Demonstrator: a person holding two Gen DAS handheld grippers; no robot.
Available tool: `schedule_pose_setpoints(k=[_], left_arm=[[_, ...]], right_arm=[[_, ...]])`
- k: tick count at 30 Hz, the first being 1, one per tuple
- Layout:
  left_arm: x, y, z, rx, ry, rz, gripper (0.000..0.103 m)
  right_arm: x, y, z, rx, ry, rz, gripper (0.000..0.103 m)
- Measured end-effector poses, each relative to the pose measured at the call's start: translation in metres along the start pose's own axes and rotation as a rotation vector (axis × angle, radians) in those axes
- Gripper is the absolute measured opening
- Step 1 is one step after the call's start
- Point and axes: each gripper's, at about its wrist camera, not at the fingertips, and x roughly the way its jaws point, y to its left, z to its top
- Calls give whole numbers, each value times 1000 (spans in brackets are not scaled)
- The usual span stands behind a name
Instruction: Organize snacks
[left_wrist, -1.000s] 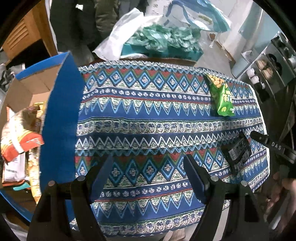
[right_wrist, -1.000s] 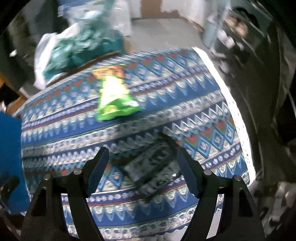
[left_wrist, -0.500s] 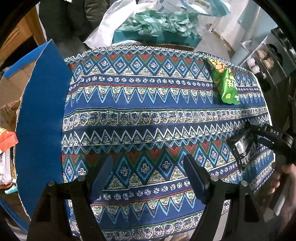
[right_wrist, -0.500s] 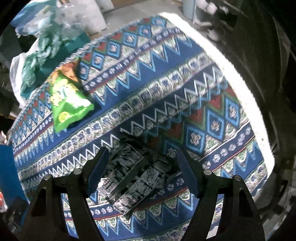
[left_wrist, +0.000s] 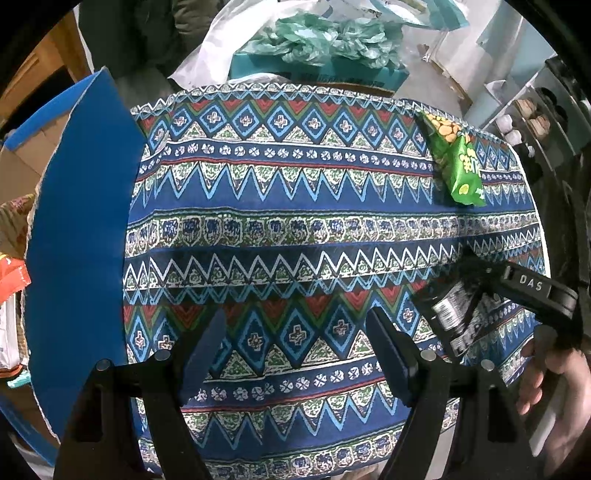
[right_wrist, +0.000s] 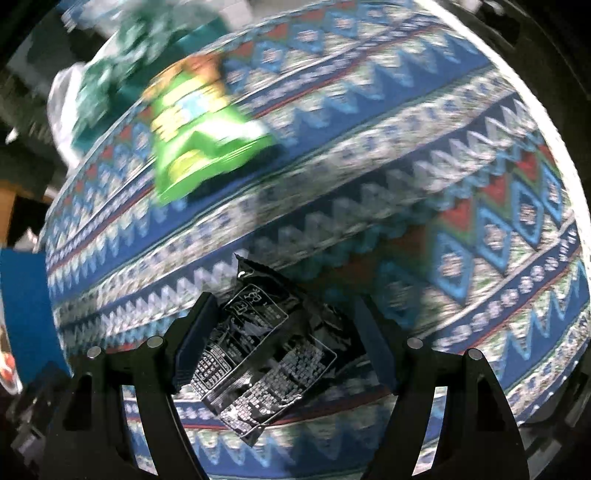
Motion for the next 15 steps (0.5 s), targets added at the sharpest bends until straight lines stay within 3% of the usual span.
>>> schedule_pose_setpoints(k=[8,15], left_arm=[[3,12,-4,-5,15,7,80],[-2,30,-2,-46,8,3,80]], right_arm=[[19,74,-18,-169,48,38,75],[32,116,-22,-266,59,38,75]])
